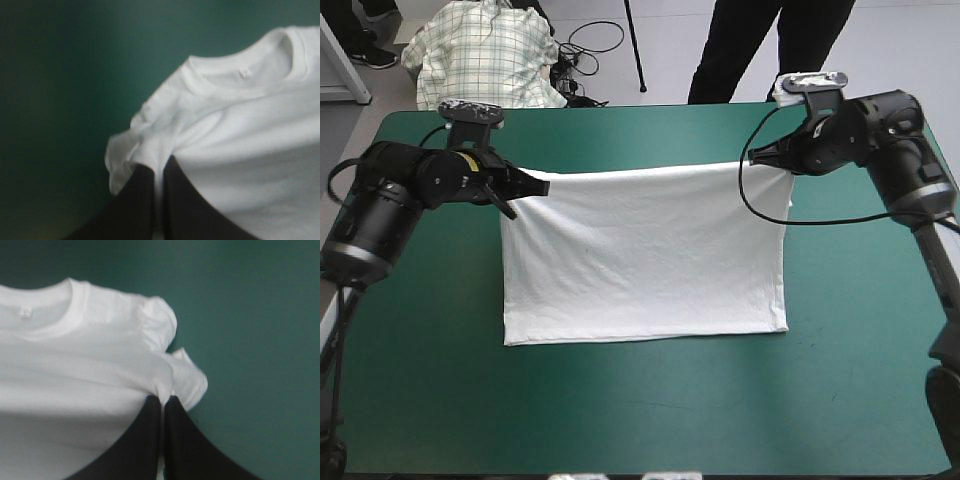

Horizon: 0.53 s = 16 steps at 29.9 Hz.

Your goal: Fold the cloth

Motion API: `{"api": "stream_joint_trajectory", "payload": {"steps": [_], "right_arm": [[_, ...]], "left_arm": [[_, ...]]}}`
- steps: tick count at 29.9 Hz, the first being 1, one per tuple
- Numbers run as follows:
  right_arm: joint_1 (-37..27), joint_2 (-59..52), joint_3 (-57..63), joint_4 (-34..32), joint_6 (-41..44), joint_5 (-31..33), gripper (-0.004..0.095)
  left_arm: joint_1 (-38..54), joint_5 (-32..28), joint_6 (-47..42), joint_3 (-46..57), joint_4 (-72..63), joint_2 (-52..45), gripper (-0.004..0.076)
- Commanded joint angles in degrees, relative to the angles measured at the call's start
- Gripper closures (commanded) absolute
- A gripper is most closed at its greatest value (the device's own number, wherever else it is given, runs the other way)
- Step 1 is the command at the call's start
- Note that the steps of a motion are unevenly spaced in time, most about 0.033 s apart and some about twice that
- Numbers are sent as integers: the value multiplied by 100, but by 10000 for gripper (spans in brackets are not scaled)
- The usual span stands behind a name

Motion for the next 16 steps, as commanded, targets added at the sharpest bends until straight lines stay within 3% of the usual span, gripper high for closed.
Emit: {"api": "stream_joint_trajectory", "payload": {"steps": [1, 11, 16], "right_arm": [[-33, -692, -287, 269, -201, -156, 925], [-33, -1909, -297, 590, -290, -132, 925], [-33, -2275, -297, 639, -299, -213, 925]], "left_arm": [[-1, -254, -33, -188, -72, -685, 733], [-1, -323, 396, -188, -953, -1741, 733], [-1, -654, 680, -215, -1455, -2019, 733]]}}
